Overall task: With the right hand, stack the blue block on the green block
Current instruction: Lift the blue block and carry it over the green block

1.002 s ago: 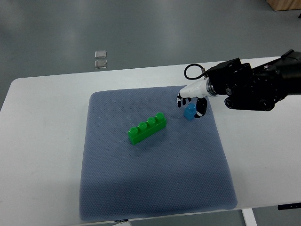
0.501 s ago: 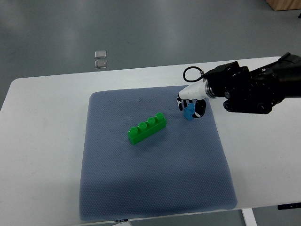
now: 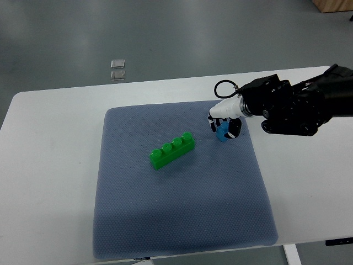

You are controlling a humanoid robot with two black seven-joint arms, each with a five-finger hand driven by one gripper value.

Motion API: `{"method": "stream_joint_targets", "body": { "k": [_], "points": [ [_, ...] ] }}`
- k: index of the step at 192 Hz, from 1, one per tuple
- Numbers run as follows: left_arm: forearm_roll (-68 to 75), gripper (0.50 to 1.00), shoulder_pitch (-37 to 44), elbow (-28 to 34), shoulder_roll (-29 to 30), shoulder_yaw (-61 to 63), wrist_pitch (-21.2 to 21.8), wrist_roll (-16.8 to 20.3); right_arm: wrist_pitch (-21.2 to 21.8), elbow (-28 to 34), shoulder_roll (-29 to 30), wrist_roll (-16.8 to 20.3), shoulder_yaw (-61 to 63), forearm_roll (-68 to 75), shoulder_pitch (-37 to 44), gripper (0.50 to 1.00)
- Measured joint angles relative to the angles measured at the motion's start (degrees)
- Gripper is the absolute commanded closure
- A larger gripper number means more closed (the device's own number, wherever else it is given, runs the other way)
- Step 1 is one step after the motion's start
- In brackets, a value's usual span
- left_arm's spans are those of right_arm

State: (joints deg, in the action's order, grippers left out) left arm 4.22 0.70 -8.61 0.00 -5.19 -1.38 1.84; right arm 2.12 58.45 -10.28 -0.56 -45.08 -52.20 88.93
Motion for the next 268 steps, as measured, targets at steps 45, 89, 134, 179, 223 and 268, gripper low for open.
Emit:
{"method": "stream_joint_targets", "body": {
  "k": [45,89,134,179,223,268],
  "points": [
    [0.0,0.5,0.0,0.0,0.0,0.0,0.0,0.0,-0.1,0.0,0.0,-0.1,0.0,-0.7,-0.1,0.887],
    [0.0,0.5,0.0,0.0,0.0,0.0,0.0,0.0,-0.3,0.0,-0.1,-0.2,0.0,-0.8,0.0,0.887],
    [0.0,0.5,0.0,0.0,0.0,0.0,0.0,0.0,-0.4,0.6,-1.2,-0.3,0.0,-0.3,2.1,0.887],
    [0.0,0.5,0.0,0.0,0.0,0.0,0.0,0.0,0.1,4.4,-3.1,-0.4,0.3,0.2,7.4,0.887],
    [0.0,0.5,0.0,0.0,0.0,0.0,0.0,0.0,1.0,11.6,-4.6,-0.4,0.6,5.1,16.0,0.887],
    [0.0,0.5,0.0,0.0,0.0,0.0,0.0,0.0,2.0,15.5,-1.5,-0.3,0.8,13.5,22.3,0.887]
  ]
}}
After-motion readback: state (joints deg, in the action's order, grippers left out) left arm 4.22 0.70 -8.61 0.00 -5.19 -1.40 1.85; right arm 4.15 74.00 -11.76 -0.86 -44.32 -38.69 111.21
